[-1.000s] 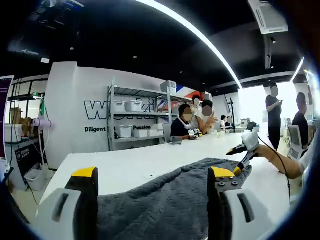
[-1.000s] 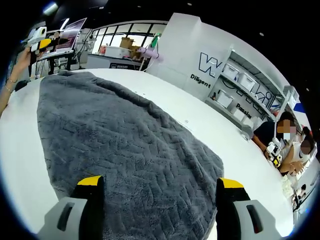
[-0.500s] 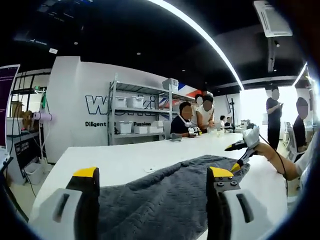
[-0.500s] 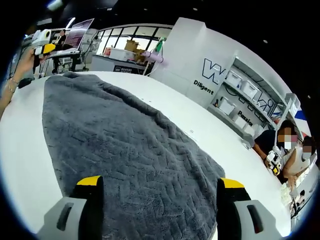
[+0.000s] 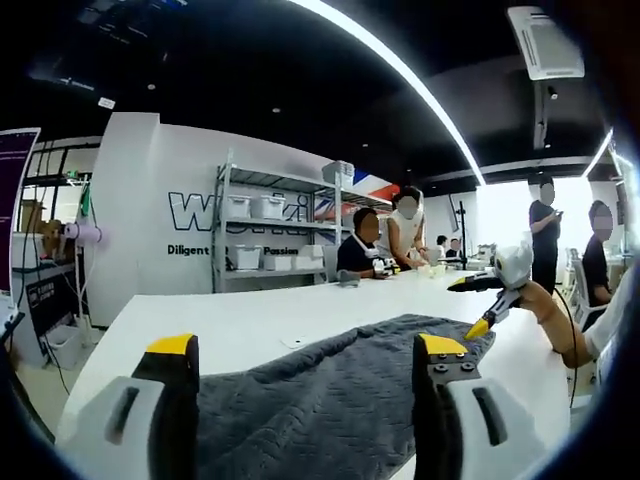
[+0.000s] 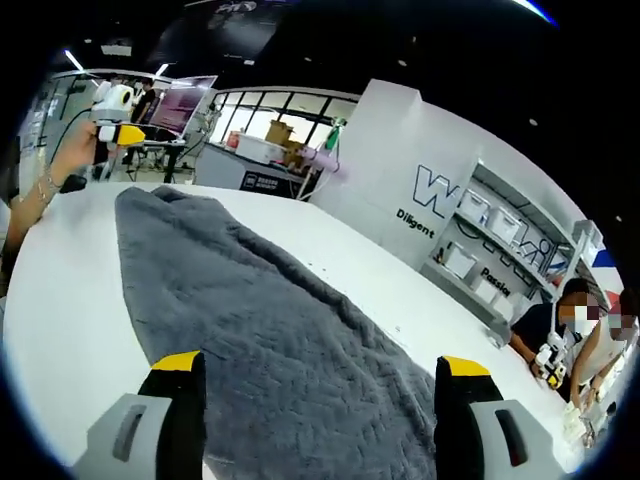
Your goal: Fold the towel on the table until its edges align and the towel forms a compact rectangular stack.
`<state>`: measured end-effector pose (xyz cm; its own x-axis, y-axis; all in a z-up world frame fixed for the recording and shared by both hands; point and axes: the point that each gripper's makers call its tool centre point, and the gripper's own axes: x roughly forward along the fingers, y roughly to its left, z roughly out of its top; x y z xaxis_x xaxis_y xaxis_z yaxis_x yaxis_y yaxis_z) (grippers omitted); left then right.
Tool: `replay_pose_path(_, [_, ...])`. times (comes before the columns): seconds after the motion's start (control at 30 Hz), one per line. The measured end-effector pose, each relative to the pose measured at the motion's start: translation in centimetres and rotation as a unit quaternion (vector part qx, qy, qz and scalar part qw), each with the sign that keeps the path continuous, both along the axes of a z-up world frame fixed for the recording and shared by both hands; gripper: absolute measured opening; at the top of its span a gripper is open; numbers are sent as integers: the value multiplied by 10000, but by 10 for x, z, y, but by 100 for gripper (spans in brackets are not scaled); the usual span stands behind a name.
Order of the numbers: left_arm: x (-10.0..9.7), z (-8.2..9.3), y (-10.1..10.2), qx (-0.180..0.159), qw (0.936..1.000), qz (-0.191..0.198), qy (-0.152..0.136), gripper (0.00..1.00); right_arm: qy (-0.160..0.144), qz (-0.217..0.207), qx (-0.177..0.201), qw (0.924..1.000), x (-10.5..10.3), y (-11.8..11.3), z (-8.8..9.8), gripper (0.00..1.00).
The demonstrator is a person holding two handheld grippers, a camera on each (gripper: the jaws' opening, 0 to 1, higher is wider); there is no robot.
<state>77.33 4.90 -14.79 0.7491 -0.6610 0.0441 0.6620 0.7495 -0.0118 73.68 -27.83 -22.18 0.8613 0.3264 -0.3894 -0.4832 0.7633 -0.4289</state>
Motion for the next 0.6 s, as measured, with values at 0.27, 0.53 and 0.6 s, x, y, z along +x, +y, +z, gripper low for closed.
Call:
replay_pose_path(0.27, [1,-3,1,18,10000,33,39,92,143,966,140,9951,-19,81,-12,90])
replay_pose_path(0.53, [1,-4,-1,68,10000,28,60,92,510,1736,276,9831,-41,141,-37,64])
replay_pose_path(0.6, [1,-4,-1,80,9999,28,57,92,541,1814,168,9818,-43,146,-43,55])
